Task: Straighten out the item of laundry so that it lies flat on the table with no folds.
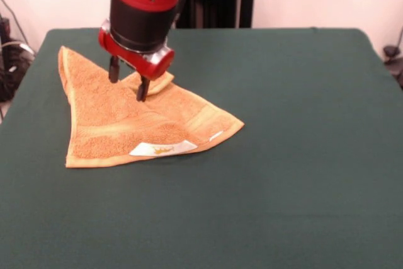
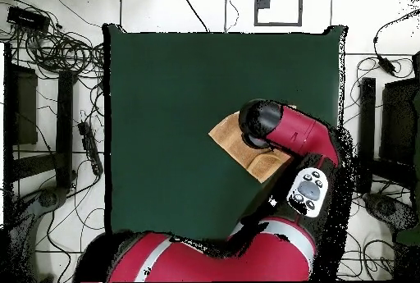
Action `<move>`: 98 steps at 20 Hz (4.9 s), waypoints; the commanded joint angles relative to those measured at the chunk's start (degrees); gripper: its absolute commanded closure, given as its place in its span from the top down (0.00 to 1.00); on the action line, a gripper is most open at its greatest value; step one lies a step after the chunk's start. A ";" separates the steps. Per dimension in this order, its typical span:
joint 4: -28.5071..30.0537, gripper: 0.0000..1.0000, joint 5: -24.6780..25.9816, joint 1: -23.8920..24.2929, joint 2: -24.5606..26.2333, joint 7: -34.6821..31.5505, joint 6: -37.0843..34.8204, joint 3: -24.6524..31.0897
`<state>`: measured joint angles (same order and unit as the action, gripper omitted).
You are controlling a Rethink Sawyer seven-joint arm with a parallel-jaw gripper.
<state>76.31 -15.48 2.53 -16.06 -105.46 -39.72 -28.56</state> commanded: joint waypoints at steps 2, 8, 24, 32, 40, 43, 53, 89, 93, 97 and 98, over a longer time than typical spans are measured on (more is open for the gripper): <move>-1.77 1.00 -1.86 -2.18 6.03 -12.61 -1.77 7.62; -1.16 1.00 -1.13 -3.59 7.88 -14.18 -3.64 4.68; 3.65 1.00 -0.06 -7.39 0.76 -13.55 -12.20 -1.92; 3.98 1.00 -0.80 -6.82 2.21 -14.08 -10.55 -1.18; 8.38 1.00 -1.71 -6.21 5.41 -16.14 -1.90 0.47; 9.64 1.00 -2.37 -5.88 5.84 -16.42 -0.09 1.38; 11.60 1.00 -4.60 -5.09 7.97 -16.72 5.98 3.32; 19.91 1.00 -2.54 -2.62 6.36 -11.49 -7.73 -0.76; 19.44 1.00 -4.14 -0.64 8.69 -11.43 0.03 2.63; 20.29 1.00 -4.90 -1.29 5.18 -11.06 2.26 3.34; 20.86 1.00 -4.99 -2.26 3.82 -11.73 3.06 2.66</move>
<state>93.38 -19.78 2.44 -12.04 -105.46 -40.42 -33.36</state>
